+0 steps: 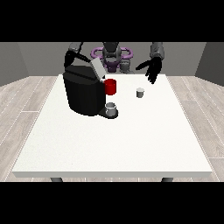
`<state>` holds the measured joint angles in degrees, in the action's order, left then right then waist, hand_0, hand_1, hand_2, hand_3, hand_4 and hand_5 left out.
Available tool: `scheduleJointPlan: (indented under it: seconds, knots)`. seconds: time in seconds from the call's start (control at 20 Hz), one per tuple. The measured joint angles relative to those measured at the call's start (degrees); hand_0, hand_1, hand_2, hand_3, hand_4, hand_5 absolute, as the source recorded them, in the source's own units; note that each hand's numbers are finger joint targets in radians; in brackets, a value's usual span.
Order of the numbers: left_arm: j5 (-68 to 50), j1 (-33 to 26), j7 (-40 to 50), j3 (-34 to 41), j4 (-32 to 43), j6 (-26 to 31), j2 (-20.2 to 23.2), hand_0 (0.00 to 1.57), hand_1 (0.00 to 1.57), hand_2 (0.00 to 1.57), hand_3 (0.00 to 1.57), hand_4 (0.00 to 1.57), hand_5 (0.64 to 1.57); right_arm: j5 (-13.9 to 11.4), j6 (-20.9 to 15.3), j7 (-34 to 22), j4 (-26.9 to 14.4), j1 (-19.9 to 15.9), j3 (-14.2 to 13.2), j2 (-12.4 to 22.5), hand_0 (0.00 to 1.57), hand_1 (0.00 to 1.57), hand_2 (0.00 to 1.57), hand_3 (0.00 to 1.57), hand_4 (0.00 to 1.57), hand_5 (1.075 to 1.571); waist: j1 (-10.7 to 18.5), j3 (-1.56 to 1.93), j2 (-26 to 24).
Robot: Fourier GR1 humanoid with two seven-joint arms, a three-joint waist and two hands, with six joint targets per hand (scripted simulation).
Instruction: Insert the coffee pod into the coffee machine and close the lid
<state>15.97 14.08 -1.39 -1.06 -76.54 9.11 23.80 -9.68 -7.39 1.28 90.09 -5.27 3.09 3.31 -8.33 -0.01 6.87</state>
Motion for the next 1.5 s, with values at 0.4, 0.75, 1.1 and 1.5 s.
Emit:
scheduleJointPlan:
  seconds: [0.4, 0.75, 1.1, 1.5]
  knots:
    - [5.3, 6.8, -1.9, -0.1, 11.0, 1.5, 1.6, 0.00, 0.00, 0.00, 0.00, 0.00, 1.571, -0.5, -1.2, 0.0, -2.3, -2.7, -0.3, -1.4, 0.00, 0.00, 0.00, 0.00, 0.00, 1.571, -0.7, 0.00, 3.9]
    - [11.7, 10.9, -4.3, -1.5, 18.5, -1.9, -0.3, 0.76, 0.76, 0.88, 0.62, 0.00, 1.571, 0.7, -1.4, -1.8, -5.7, -5.4, -1.0, -2.1, 0.00, 0.00, 0.00, 0.00, 0.00, 1.571, 0.2, 0.00, 4.8]
    - [19.4, 14.3, -6.6, -3.9, 22.6, -9.2, -2.7, 1.04, 1.04, 1.11, 0.91, 0.46, 1.571, 0.7, -0.9, -0.7, -10.2, -8.0, -1.7, -1.9, 0.00, 0.00, 0.00, 0.00, 0.00, 1.571, 0.6, 0.01, 6.0]
    - [27.6, 17.3, -6.3, -7.6, 28.3, -8.9, -1.6, 0.88, 0.88, 1.00, 0.82, 0.28, 1.571, -0.1, -1.3, -1.2, -13.0, -9.7, -1.1, -2.5, 0.00, 0.00, 0.00, 0.00, 0.00, 1.571, 0.1, 0.03, 5.6]
